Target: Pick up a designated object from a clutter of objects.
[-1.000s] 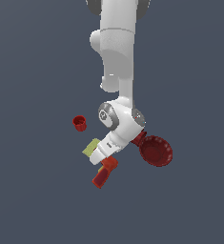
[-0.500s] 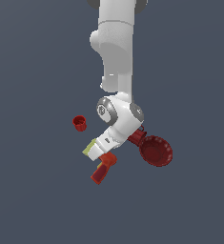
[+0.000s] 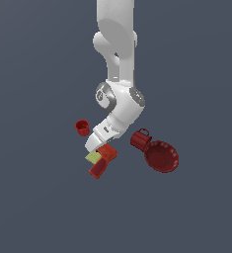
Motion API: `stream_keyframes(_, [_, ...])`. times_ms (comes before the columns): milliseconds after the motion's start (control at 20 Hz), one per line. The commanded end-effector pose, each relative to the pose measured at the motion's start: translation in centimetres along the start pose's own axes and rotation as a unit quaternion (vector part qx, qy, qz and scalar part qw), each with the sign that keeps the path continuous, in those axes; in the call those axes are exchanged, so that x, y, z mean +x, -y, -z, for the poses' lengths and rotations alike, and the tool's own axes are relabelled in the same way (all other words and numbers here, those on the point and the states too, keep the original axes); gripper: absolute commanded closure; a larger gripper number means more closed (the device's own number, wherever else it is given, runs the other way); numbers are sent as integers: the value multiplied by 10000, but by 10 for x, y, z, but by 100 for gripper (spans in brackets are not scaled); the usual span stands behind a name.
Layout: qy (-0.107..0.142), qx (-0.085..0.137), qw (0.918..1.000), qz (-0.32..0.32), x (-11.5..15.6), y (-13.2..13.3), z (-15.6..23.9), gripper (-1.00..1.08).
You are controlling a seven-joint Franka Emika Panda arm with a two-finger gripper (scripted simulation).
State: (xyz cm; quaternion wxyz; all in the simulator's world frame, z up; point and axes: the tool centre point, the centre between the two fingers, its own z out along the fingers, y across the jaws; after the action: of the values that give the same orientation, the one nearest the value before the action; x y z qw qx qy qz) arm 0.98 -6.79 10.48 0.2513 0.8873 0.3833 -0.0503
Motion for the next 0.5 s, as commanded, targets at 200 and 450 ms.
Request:
stream_keyframes(200, [-19, -11, 10000, -10, -42, -9, 36, 108])
stream_keyframes(450, [-20, -9, 10000, -9, -75, -14, 63, 108])
